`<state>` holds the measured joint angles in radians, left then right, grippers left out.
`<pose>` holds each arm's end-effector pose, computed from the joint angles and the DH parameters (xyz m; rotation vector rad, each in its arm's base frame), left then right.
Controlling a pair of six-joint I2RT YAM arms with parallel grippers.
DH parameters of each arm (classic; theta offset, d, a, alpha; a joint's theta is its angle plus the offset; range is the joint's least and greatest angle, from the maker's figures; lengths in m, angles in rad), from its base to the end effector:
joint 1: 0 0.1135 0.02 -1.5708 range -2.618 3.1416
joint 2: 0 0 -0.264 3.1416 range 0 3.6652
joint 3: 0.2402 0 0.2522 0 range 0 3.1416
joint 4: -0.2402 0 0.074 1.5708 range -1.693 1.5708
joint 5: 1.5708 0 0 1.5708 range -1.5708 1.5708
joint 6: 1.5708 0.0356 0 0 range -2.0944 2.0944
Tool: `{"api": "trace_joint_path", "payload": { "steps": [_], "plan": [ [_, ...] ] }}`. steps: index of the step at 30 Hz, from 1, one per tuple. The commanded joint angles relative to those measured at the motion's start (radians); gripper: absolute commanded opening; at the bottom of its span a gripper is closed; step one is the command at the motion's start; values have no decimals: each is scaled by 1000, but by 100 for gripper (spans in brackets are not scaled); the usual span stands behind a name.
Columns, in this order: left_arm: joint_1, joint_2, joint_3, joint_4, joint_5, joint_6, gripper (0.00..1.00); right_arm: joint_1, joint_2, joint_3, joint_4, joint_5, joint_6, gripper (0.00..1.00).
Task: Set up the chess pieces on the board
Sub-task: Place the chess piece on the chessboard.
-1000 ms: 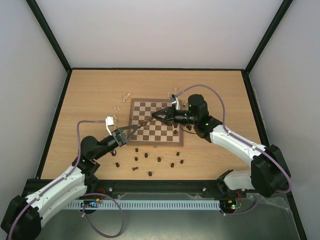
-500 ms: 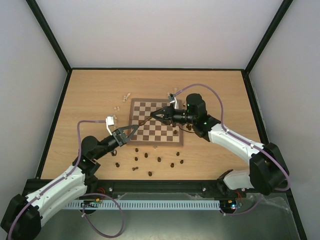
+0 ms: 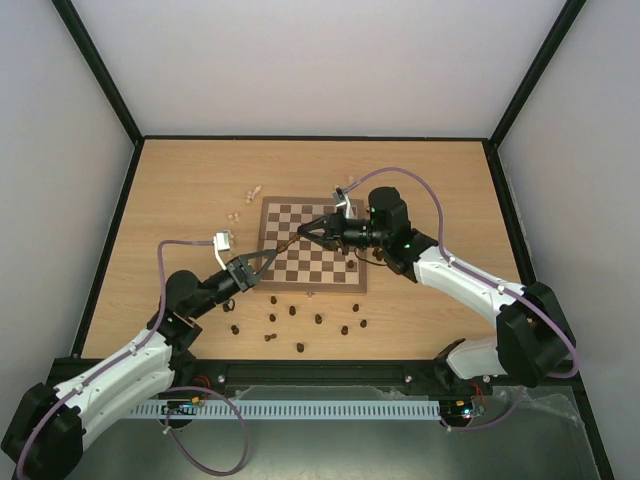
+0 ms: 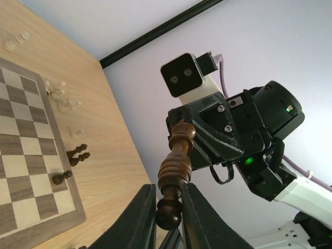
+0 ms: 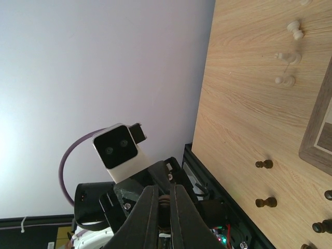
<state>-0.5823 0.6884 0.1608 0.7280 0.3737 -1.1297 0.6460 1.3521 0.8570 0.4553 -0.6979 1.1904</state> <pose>0.1290 -0.1005 0.2311 -0.0745 1.6054 -1.6409 0.2321 0.2037 0.3036 -0.1287 2.0029 1.8651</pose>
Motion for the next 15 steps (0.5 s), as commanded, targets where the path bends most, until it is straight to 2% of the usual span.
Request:
{"api": "trace_joint_path", "payload": {
  "steps": [1,4,9,15],
  "plan": [
    [-5,6,-13,45,0,13,12,7,8,34,23,-8,-7,1],
    [-5,4,-13,35,0,15,3,7,9,37,9,-1,-18,1],
    [-5,-16,6,-37,-1,29,2,7,0,45,-53,20,-63,1],
    [-4,-93,56,-247,-33,91,3,7,-29,74,-212,90,-177,1]
  ]
}}
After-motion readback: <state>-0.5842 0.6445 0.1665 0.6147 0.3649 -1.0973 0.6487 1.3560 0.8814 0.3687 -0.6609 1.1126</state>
